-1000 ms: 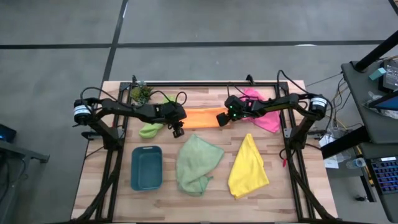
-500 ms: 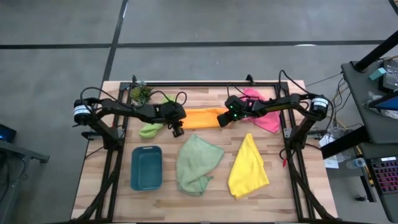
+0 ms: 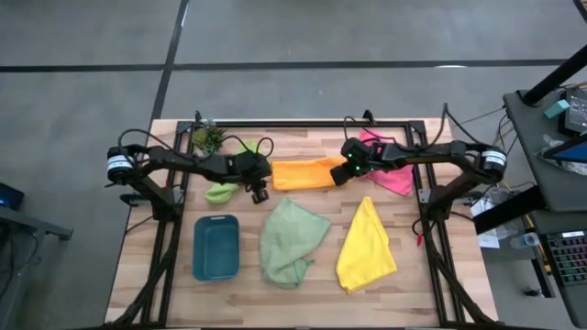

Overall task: Fold microfiber towels
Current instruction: Fold the orange microfiber cloth

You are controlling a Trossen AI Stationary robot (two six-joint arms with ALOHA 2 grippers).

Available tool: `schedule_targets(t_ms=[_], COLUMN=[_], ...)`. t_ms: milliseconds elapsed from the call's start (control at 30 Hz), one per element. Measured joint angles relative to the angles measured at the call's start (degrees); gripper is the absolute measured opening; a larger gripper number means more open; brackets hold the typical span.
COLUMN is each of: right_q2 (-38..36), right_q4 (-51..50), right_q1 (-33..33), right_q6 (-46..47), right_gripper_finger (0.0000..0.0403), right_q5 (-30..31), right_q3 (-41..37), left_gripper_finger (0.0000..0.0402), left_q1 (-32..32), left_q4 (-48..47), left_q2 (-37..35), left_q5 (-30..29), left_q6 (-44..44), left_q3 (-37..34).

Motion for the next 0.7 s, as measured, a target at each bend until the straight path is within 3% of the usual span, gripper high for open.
schedule_targets(t_ms=[300,700], right_q2=[-1.7,7.6], right_q4=[0.1,0.4], right_q1=[1.2,4.9], right_q6=[2.1,-0.9], right_gripper_finger=[0.0013,0.0013], right_q5=[-0.2,-2.7], right_q3=[1.1,12.3], left_gripper_finger=[0.0102,0.0102], left_q1=[0.0,0.0], left_q4=[4.2,12.0], left_q2=[0.1,0.1], left_q5=[0.9,1.2], left_q6=[-1.4,-1.8], left_q3=[-1.6,-5.9])
